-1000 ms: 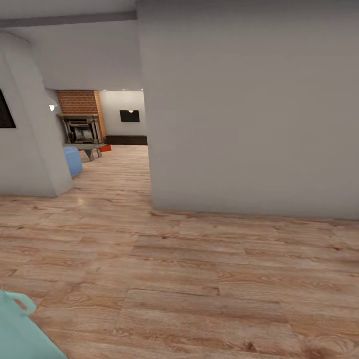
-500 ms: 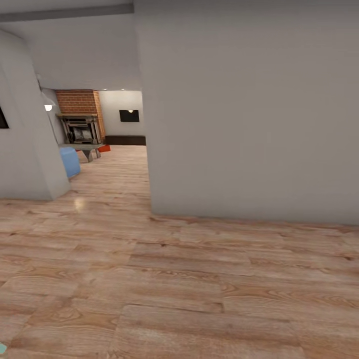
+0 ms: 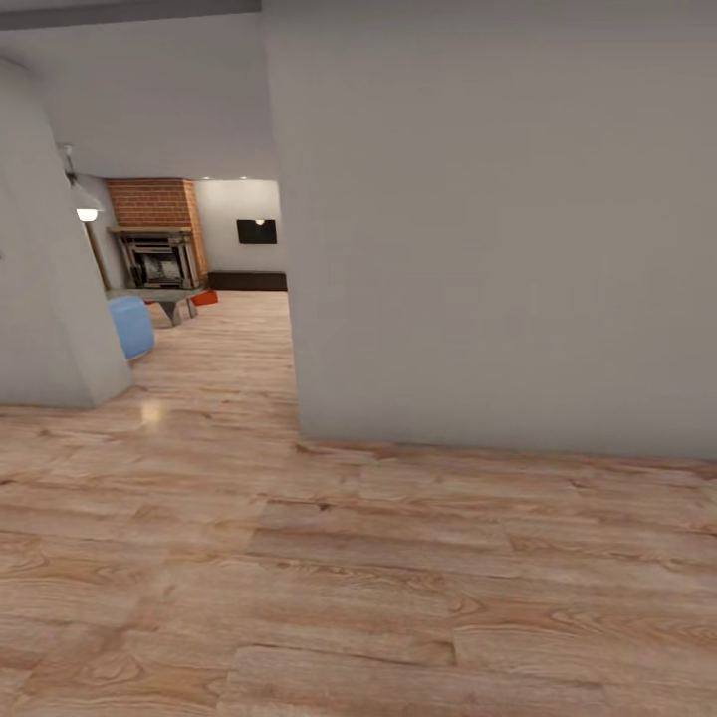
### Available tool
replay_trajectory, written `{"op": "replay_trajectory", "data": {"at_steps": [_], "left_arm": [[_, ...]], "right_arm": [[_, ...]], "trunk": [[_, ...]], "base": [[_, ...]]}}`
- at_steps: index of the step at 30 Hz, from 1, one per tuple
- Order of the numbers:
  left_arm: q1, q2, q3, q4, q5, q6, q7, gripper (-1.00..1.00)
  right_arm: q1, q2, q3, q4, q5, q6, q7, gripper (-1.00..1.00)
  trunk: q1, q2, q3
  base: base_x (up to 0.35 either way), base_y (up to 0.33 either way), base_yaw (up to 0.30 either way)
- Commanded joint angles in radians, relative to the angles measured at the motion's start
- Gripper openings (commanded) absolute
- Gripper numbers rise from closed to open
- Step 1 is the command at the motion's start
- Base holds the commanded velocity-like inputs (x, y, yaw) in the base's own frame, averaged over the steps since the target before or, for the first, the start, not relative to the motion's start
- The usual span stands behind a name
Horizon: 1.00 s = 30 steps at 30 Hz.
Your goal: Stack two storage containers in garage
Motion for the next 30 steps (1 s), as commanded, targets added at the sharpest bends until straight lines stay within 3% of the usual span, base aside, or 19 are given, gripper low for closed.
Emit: {"op": "replay_trajectory", "data": {"at_steps": [1, 12, 30], "left_arm": [[0.000, 0.000, 0.001, 0.000, 0.000, 0.000, 0.000, 1.00], [0.000, 0.000, 0.002, 0.000, 0.000, 0.000, 0.000, 1.00], [0.000, 0.000, 0.001, 0.000, 0.000, 0.000, 0.000, 1.00]], "right_arm": [[-0.001, 0.001, 0.008, 0.003, -0.008, -0.005, 0.000, 1.00], [-0.001, 0.000, 0.008, 0.003, -0.007, -0.005, 0.000, 1.00], [-0.001, -0.001, 0.008, 0.003, -0.007, -0.006, 0.000, 1.00]], "trunk": [[0.001, 0.000, -0.001], [0.001, 0.000, -0.001], [0.001, 0.000, -0.001]], "base": [[0.323, 0.000, 0.000], [0.323, 0.000, 0.019], [0.323, 0.000, 0.254]]}}
